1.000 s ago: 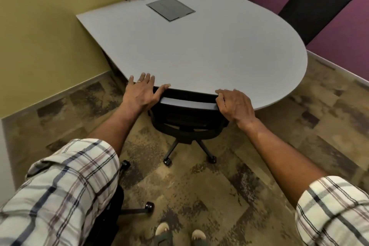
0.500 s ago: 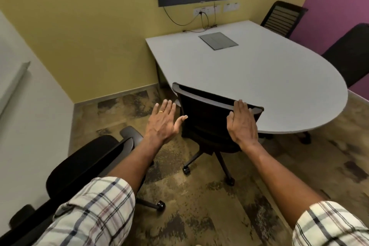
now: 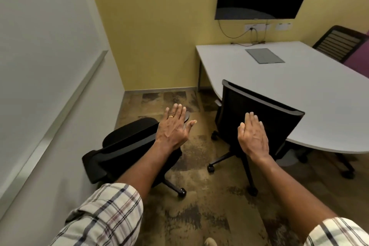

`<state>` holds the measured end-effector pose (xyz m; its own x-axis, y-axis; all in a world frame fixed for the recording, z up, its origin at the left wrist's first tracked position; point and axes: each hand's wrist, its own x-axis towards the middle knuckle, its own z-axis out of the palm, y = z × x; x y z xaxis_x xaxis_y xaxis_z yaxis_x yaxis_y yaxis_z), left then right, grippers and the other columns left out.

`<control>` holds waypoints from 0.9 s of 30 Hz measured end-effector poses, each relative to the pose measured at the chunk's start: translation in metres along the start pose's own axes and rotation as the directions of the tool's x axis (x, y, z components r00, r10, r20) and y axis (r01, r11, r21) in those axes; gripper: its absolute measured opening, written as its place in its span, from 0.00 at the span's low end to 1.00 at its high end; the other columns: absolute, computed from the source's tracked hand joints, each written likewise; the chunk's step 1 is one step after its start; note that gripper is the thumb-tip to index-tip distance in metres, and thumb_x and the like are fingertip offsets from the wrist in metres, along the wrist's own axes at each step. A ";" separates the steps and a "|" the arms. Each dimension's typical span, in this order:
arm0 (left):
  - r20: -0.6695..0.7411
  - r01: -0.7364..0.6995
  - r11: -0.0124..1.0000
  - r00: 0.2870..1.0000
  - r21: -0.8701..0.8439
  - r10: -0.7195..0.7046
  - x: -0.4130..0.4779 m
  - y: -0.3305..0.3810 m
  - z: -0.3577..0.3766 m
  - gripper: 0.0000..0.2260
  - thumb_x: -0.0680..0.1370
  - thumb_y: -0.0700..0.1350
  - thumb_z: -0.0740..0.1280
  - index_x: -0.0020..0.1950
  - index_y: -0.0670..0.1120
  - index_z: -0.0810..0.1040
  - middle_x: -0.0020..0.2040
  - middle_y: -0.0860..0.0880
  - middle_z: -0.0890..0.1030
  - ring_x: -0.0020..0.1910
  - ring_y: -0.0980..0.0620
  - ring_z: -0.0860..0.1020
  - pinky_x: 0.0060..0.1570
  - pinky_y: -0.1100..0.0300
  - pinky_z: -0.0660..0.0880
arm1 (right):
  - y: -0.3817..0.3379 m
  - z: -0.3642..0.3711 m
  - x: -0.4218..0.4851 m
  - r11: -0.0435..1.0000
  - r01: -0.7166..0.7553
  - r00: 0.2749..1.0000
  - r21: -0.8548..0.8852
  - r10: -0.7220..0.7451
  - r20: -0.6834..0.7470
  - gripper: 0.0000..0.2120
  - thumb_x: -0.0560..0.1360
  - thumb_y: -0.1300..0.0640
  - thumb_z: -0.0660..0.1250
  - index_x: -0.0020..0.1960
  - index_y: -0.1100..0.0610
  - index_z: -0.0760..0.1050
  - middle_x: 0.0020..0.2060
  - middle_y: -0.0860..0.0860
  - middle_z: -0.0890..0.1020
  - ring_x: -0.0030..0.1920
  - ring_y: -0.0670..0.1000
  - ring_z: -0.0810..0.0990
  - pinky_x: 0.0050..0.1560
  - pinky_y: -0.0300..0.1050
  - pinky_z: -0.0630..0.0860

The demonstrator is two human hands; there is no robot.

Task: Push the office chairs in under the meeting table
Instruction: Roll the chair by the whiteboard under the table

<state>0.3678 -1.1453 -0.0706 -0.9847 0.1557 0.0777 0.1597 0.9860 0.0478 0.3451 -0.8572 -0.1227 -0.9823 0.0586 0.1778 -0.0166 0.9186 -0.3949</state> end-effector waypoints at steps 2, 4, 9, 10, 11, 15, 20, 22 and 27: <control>0.002 0.083 0.997 0.997 0.010 -0.083 -0.046 -0.030 -0.006 0.33 0.86 0.62 0.41 0.85 0.42 0.47 0.85 0.44 0.48 0.84 0.48 0.43 0.82 0.47 0.41 | -0.035 0.008 -0.023 0.997 0.075 0.997 -0.002 -0.075 0.016 0.28 0.86 0.48 0.44 0.82 0.58 0.49 0.82 0.54 0.50 0.82 0.49 0.46 0.81 0.48 0.41; -0.004 0.131 0.991 0.991 0.033 -0.131 -0.074 -0.048 -0.007 0.33 0.86 0.62 0.42 0.85 0.42 0.47 0.85 0.44 0.48 0.84 0.48 0.43 0.82 0.46 0.42 | -0.060 0.014 -0.038 0.992 0.124 0.992 0.014 -0.125 0.032 0.27 0.86 0.48 0.45 0.82 0.58 0.49 0.82 0.54 0.51 0.82 0.49 0.47 0.81 0.48 0.41; -0.032 0.223 0.975 0.975 0.029 -0.222 -0.132 -0.081 -0.015 0.33 0.86 0.62 0.42 0.85 0.42 0.48 0.85 0.44 0.49 0.84 0.48 0.44 0.82 0.46 0.42 | -0.110 0.028 -0.065 0.970 0.240 0.968 0.029 -0.242 0.070 0.28 0.86 0.48 0.45 0.82 0.57 0.49 0.82 0.54 0.50 0.82 0.48 0.46 0.80 0.45 0.39; -0.039 0.253 0.967 0.967 0.038 -0.251 -0.144 -0.088 -0.017 0.33 0.86 0.62 0.42 0.85 0.42 0.48 0.85 0.44 0.49 0.84 0.48 0.44 0.82 0.46 0.41 | -0.122 0.030 -0.070 0.961 0.272 0.958 0.040 -0.275 0.080 0.28 0.86 0.48 0.45 0.82 0.57 0.48 0.82 0.53 0.50 0.82 0.48 0.46 0.79 0.44 0.38; -0.045 0.279 0.959 0.960 0.044 -0.277 -0.157 -0.094 -0.020 0.33 0.86 0.62 0.42 0.85 0.42 0.48 0.85 0.44 0.49 0.84 0.48 0.44 0.82 0.47 0.41 | -0.134 0.033 -0.073 0.949 0.312 0.944 0.053 -0.315 0.093 0.28 0.86 0.48 0.45 0.83 0.57 0.48 0.82 0.53 0.50 0.82 0.48 0.46 0.79 0.44 0.37; -0.077 0.375 0.924 0.926 0.079 -0.369 -0.179 -0.117 -0.027 0.33 0.86 0.62 0.40 0.85 0.43 0.48 0.85 0.44 0.49 0.84 0.48 0.45 0.82 0.46 0.42 | -0.173 0.041 -0.076 0.902 0.421 0.897 0.097 -0.430 0.102 0.28 0.86 0.48 0.43 0.83 0.57 0.48 0.83 0.53 0.49 0.82 0.48 0.45 0.81 0.47 0.40; -0.083 0.543 0.837 0.839 0.069 -0.537 -0.213 -0.131 -0.026 0.35 0.84 0.63 0.36 0.85 0.43 0.48 0.85 0.44 0.50 0.84 0.47 0.45 0.83 0.46 0.43 | -0.220 0.051 -0.070 0.795 0.584 0.781 0.164 -0.605 0.153 0.28 0.86 0.48 0.44 0.83 0.57 0.48 0.82 0.53 0.51 0.82 0.49 0.46 0.81 0.46 0.41; -0.105 0.589 0.806 0.806 0.060 -0.582 -0.222 -0.136 -0.023 0.37 0.82 0.64 0.33 0.85 0.43 0.48 0.85 0.44 0.50 0.84 0.47 0.46 0.83 0.46 0.43 | -0.234 0.055 -0.069 0.751 0.635 0.735 0.179 -0.659 0.160 0.28 0.86 0.48 0.45 0.83 0.57 0.48 0.82 0.53 0.51 0.82 0.49 0.47 0.81 0.47 0.42; -0.080 0.677 0.736 0.735 0.025 -0.673 -0.235 -0.124 -0.004 0.39 0.80 0.66 0.32 0.85 0.44 0.47 0.85 0.45 0.50 0.84 0.47 0.46 0.81 0.47 0.41 | -0.241 0.070 -0.056 0.636 0.757 0.611 0.149 -0.770 0.183 0.28 0.86 0.45 0.43 0.83 0.54 0.47 0.82 0.51 0.52 0.82 0.48 0.46 0.81 0.50 0.41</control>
<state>0.5794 -1.3041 -0.0911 -0.8256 -0.5544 0.1050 -0.5509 0.8322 0.0627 0.3909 -1.1092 -0.1002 -0.6215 -0.7432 0.2478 -0.7821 0.5703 -0.2511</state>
